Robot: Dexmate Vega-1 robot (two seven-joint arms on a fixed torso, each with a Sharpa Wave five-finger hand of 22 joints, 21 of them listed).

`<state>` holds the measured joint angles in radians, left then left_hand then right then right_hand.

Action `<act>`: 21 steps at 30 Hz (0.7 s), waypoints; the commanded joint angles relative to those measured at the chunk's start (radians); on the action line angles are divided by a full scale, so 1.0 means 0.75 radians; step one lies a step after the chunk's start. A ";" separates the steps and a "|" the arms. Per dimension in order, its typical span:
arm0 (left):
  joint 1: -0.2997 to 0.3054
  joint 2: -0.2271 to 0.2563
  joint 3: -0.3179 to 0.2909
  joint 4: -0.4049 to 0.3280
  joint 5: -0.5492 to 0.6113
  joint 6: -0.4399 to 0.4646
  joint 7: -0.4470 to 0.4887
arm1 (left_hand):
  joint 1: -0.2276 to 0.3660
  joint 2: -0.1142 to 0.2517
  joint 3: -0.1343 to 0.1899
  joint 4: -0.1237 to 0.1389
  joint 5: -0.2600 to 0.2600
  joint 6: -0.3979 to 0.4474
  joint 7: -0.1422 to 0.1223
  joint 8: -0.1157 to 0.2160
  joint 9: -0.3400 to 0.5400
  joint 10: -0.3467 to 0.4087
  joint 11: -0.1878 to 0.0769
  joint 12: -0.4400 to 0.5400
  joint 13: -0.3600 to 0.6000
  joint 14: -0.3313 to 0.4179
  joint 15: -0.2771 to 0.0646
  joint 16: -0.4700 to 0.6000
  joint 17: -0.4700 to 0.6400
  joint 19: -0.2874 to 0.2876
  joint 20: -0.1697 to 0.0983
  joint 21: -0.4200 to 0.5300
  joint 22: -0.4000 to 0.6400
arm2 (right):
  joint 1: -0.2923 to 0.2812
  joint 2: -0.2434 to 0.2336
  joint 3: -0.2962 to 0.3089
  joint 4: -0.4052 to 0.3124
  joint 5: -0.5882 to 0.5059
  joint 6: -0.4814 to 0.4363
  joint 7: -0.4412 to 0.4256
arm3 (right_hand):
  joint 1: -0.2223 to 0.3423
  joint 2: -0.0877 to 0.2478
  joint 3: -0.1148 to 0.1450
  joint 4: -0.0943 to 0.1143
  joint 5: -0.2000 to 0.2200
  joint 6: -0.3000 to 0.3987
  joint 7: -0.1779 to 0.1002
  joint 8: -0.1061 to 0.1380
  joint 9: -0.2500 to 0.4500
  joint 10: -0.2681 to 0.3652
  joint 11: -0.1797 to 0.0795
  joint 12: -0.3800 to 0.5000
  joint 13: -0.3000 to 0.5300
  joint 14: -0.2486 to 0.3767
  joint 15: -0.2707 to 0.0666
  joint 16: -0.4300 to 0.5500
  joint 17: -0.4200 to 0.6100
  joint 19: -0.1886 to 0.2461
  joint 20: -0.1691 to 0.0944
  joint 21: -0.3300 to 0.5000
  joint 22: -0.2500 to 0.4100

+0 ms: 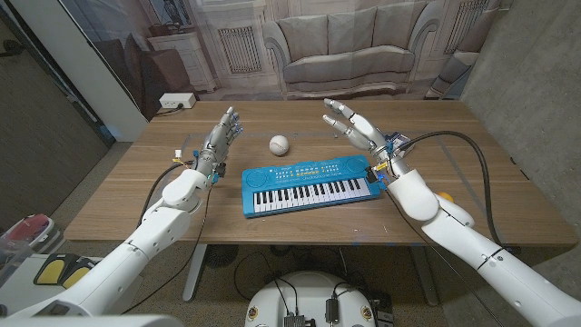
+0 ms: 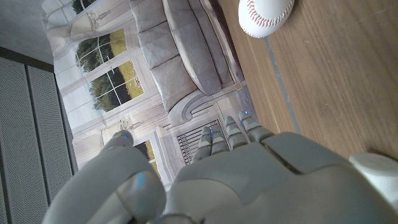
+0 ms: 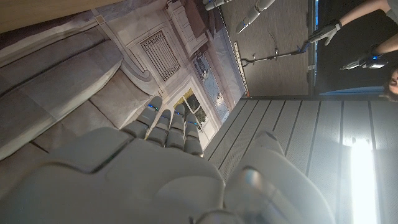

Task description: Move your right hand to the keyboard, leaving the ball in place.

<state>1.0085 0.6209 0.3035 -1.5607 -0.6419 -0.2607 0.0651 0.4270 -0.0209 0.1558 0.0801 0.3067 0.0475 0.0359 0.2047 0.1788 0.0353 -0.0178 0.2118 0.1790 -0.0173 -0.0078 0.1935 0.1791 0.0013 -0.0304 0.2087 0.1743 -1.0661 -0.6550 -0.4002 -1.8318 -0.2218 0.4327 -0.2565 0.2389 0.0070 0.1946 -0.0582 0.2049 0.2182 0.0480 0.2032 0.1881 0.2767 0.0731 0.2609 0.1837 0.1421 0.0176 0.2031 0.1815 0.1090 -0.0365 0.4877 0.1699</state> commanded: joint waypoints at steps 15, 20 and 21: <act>0.025 -0.008 -0.007 -0.013 -0.008 -0.016 0.004 | 0.009 0.006 0.003 -0.003 -0.012 0.013 -0.004 -0.002 0.007 0.002 -0.005 -0.008 0.007 -0.010 -0.011 -0.005 0.005 -0.026 -0.071 -0.007 0.008 | 0.006 -0.056 -0.068 -0.100 -0.313 -0.186 -0.097 | 0.008 -0.003 -0.003 -0.004 0.009 0.014 -0.017 0.000 0.004 0.017 -0.010 -0.008 0.006 0.021 -0.006 -0.004 0.003 0.021 -0.030 -0.018 0.007; 0.021 -0.015 -0.006 -0.007 -0.010 -0.028 -0.003 | 0.010 0.007 0.002 -0.003 -0.014 0.014 -0.006 -0.002 0.007 0.003 -0.010 -0.008 0.007 -0.011 -0.013 -0.005 0.005 -0.029 -0.072 -0.008 0.008 | 0.015 -0.058 -0.088 -0.107 -0.370 -0.234 -0.112 | 0.011 -0.004 -0.004 -0.007 0.012 0.031 -0.027 0.004 0.004 0.032 -0.032 -0.006 0.005 0.038 -0.025 -0.001 0.002 0.040 -0.051 -0.021 0.007; 0.021 -0.015 -0.007 -0.008 -0.008 -0.029 0.000 | 0.010 0.007 0.002 -0.003 -0.014 0.014 -0.006 -0.002 0.007 0.003 -0.010 -0.008 0.007 -0.011 -0.012 -0.005 0.005 -0.026 -0.072 -0.007 0.008 | 0.016 -0.059 -0.093 -0.111 -0.387 -0.248 -0.116 | 0.012 -0.004 -0.005 -0.008 0.013 0.034 -0.028 0.005 0.004 0.032 -0.034 -0.007 0.005 0.038 -0.029 -0.002 0.002 0.041 -0.051 -0.022 0.007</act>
<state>1.0269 0.6168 0.2979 -1.5745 -0.6467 -0.2665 0.0706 0.4297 -0.0183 0.1558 0.0801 0.2989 0.0530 0.0303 0.2047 0.1788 0.0350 -0.0177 0.2049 0.1790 -0.0209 -0.0114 0.1935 0.1790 -0.0173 -0.0304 0.2026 0.1742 -1.0653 -0.6885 -0.4396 -1.8936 -0.4201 0.3156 -0.3193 0.2391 0.0068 0.1918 -0.0609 0.2049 0.2348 0.0315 0.2032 0.1881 0.2927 0.0570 0.2569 0.1836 0.1601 -0.0004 0.2031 0.1816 0.1295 -0.0355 0.4732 0.1699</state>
